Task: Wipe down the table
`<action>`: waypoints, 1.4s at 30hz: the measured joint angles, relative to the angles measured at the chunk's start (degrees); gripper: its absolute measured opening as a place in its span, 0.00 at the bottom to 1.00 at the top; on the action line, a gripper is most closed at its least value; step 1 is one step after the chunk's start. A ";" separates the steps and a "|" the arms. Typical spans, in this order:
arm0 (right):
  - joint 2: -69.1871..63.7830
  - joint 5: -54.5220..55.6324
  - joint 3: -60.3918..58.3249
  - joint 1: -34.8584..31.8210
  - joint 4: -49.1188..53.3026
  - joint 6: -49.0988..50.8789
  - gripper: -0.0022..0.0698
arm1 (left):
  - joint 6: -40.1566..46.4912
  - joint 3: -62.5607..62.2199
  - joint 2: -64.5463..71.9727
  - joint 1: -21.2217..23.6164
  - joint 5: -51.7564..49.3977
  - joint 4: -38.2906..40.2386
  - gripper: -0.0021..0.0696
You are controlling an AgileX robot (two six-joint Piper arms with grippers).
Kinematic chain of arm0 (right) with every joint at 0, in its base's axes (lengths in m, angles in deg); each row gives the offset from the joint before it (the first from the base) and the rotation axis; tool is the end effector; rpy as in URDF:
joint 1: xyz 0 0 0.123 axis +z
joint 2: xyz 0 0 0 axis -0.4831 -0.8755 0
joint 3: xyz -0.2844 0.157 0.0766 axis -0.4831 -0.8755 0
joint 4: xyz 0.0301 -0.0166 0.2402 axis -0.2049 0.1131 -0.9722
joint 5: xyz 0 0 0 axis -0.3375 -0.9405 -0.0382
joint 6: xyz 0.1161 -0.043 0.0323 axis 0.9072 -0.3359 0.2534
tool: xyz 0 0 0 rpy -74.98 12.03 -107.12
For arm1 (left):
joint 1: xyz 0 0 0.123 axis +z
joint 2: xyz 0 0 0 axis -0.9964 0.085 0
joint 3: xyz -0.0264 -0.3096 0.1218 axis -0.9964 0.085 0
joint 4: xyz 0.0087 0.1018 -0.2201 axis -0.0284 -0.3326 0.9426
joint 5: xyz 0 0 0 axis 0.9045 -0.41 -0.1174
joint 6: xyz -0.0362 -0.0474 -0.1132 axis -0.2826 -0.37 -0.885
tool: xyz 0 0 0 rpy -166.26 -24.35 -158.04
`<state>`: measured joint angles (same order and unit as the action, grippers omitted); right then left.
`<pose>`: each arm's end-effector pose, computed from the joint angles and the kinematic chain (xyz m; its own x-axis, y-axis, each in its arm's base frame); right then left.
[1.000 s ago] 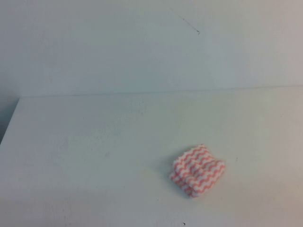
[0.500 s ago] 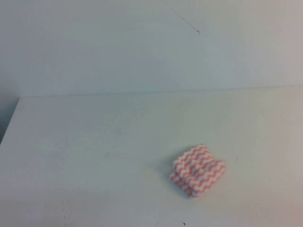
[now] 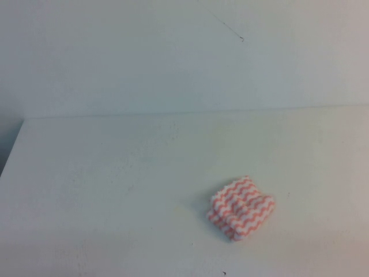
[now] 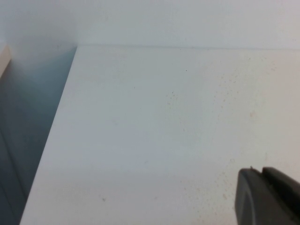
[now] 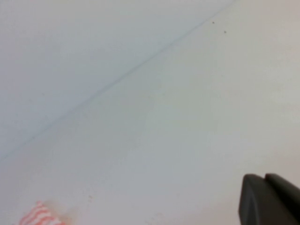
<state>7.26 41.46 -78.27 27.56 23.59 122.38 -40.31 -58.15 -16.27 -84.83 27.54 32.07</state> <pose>0.0295 -0.0116 0.1716 -0.1660 0.4906 -0.8554 0.2147 0.8646 0.4542 0.0312 -0.0076 0.1622 -0.2395 -0.1565 -0.9582 0.0170 0.9861 -0.1653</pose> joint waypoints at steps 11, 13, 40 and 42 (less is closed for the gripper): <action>0.00 3.14 0.00 0.00 -7.55 -30.77 0.03 | 0.00 0.00 0.00 0.00 0.00 0.00 0.03; 0.00 3.36 0.00 -0.12 -7.57 -34.57 0.03 | 0.00 0.00 0.00 0.00 0.00 0.00 0.03; 0.00 3.36 0.00 -1.60 -6.72 -37.48 0.03 | 0.00 0.00 0.00 0.00 0.00 0.00 0.03; 0.00 3.36 0.00 -1.84 -6.72 -37.48 0.03 | 0.00 0.00 0.00 0.00 0.00 0.00 0.03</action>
<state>7.26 44.82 -78.27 25.72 16.87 84.90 -40.31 -58.15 -16.27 -84.83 27.54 32.07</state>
